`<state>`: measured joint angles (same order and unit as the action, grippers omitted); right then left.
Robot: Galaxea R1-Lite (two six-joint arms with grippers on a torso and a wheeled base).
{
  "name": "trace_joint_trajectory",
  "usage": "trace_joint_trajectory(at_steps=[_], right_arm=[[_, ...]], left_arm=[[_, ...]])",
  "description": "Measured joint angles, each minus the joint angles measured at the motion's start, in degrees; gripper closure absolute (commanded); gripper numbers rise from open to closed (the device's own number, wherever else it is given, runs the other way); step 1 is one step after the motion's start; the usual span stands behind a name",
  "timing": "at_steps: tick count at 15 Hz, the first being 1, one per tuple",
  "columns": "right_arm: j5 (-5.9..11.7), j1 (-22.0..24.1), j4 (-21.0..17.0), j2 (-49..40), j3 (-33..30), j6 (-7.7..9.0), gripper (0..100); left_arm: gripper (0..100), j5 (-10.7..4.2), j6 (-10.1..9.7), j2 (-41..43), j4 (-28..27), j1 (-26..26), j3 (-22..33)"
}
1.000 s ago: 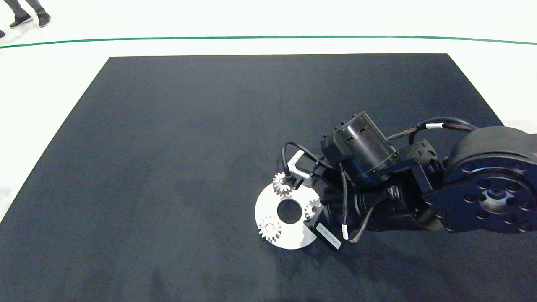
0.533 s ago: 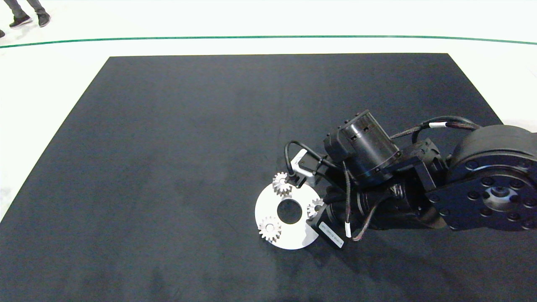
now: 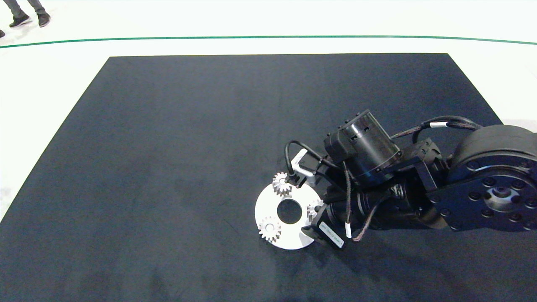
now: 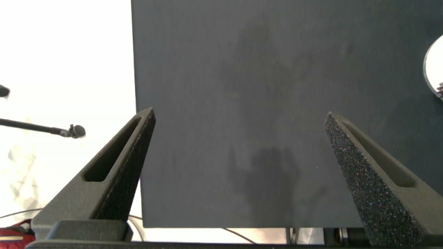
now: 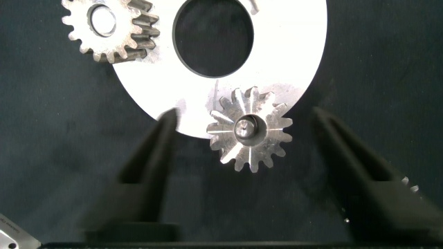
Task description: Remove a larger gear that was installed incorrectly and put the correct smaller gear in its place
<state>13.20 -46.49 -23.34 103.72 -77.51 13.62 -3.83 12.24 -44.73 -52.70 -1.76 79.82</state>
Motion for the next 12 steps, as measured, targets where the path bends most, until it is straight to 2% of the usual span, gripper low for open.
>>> trace_joint_trajectory(at_steps=[6, 9, 12], right_arm=[[-0.01, -0.22, 0.52, -1.46, -0.07, -0.12, 0], [1.32, 0.72, 0.61, -2.54, -0.30, -0.17, 0], [1.54, 2.38, 0.63, -3.47, -0.13, -0.22, 0]], left_arm=[[0, 0.00, 0.00, 0.00, 0.00, 0.02, -0.06], [0, 0.00, 0.00, 0.00, -0.02, 0.02, -0.11], [0, 0.02, 0.00, 0.00, -0.07, 0.00, -0.11]])
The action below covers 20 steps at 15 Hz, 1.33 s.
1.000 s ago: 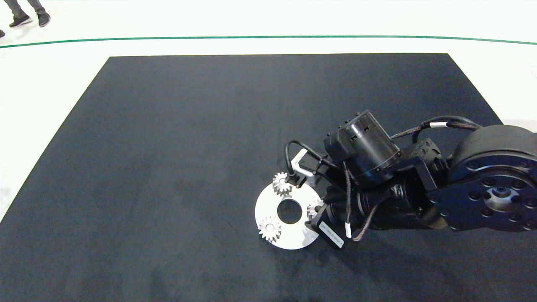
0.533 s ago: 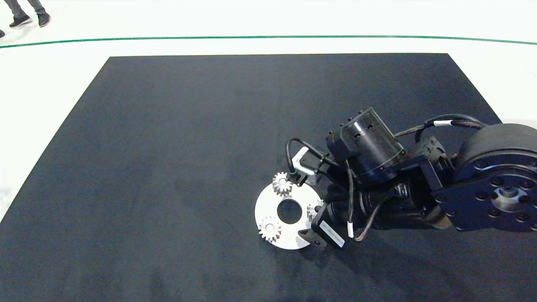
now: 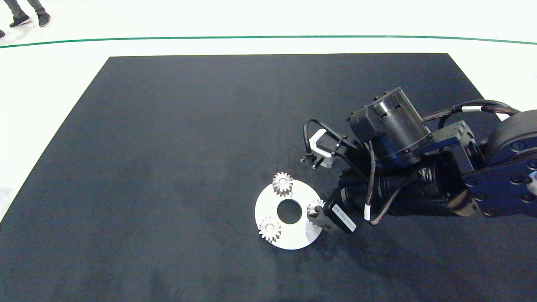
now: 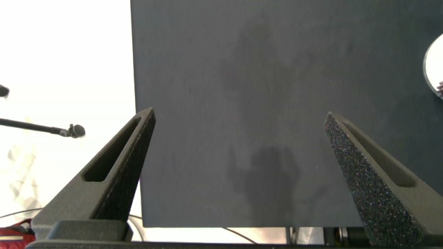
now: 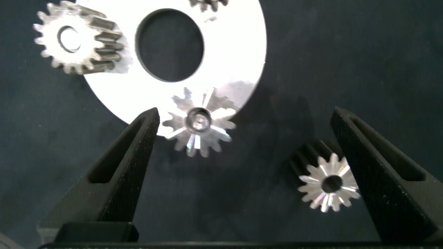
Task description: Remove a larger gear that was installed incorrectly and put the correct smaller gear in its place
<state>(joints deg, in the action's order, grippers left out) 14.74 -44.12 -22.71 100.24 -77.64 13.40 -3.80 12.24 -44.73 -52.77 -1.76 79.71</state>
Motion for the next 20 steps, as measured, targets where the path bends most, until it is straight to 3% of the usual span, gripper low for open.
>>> trace_joint_trajectory(at_steps=[13, 16, 20], right_arm=[[-0.22, 0.52, 0.17, -0.79, 0.50, -0.06, 0], [-0.30, 0.24, 0.23, -0.88, 0.49, -1.24, 0], [-0.41, -0.01, 0.26, -0.99, 0.46, -1.39, 0]], left_arm=[[0, 0.00, -0.01, 0.20, 0.00, 0.05, 0.00], [0, 0.00, 0.00, 0.22, 0.00, 0.05, 0.00], [0, 0.04, -0.01, 0.22, -0.01, 0.07, 0.00]])
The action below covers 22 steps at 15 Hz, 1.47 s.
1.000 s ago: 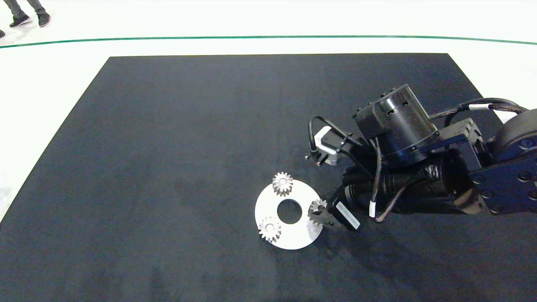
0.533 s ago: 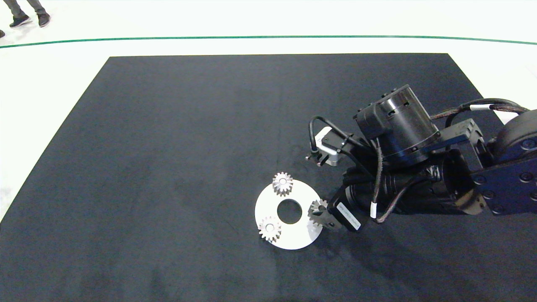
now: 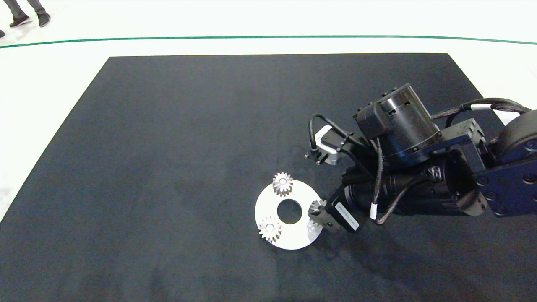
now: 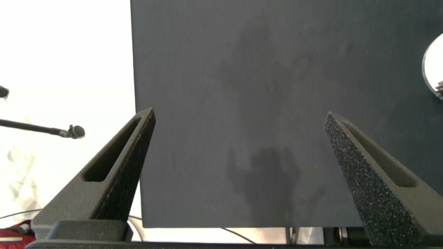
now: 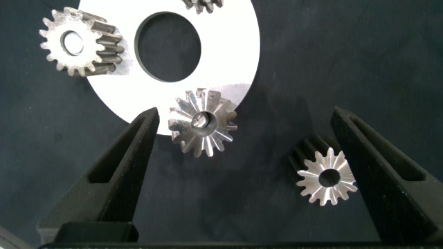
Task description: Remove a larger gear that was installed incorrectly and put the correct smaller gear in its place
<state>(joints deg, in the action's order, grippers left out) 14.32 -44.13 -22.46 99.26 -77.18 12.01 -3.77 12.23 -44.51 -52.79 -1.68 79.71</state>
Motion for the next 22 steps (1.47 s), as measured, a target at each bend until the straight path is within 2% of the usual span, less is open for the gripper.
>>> trace_joint_trajectory(at_steps=[22], right_arm=[[0.33, 1.79, 0.16, -2.12, 3.61, 0.12, 0]], left_arm=[[0, -0.02, 0.09, 0.00, 0.00, 0.04, -0.17]])
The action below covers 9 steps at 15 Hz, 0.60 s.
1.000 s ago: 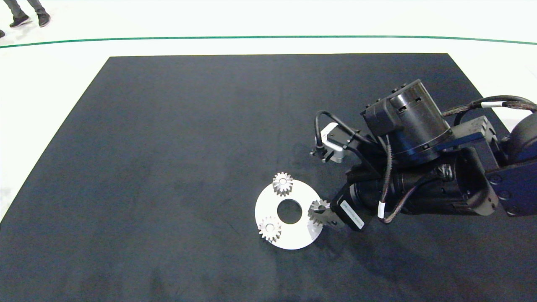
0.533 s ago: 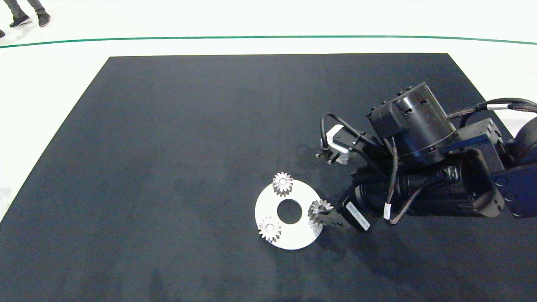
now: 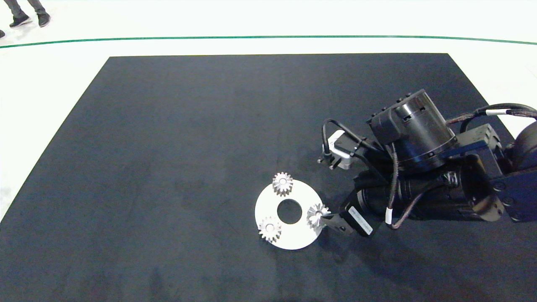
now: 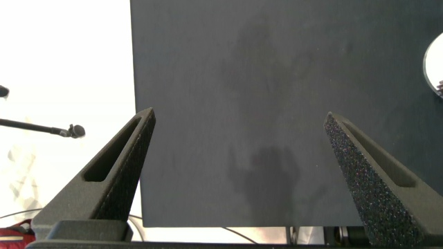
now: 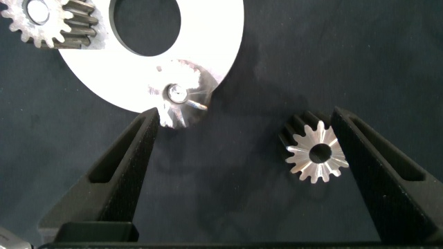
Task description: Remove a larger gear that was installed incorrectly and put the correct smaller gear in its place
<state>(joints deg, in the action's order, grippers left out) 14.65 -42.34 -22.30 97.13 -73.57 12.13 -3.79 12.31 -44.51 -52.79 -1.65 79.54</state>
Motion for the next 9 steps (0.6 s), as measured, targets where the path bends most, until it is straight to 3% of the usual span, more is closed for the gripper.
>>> trace_joint_trajectory(at_steps=[7, 9], right_arm=[[-0.02, -0.18, 2.43, -1.96, 1.24, 0.07, 0], [0.00, -0.22, 5.44, -4.36, 2.82, 0.10, 0]], left_arm=[[0, 0.27, -0.02, -0.04, 0.09, 0.00, 0.00], [0, 0.85, -0.99, -0.11, 2.79, 0.00, 0.26]])
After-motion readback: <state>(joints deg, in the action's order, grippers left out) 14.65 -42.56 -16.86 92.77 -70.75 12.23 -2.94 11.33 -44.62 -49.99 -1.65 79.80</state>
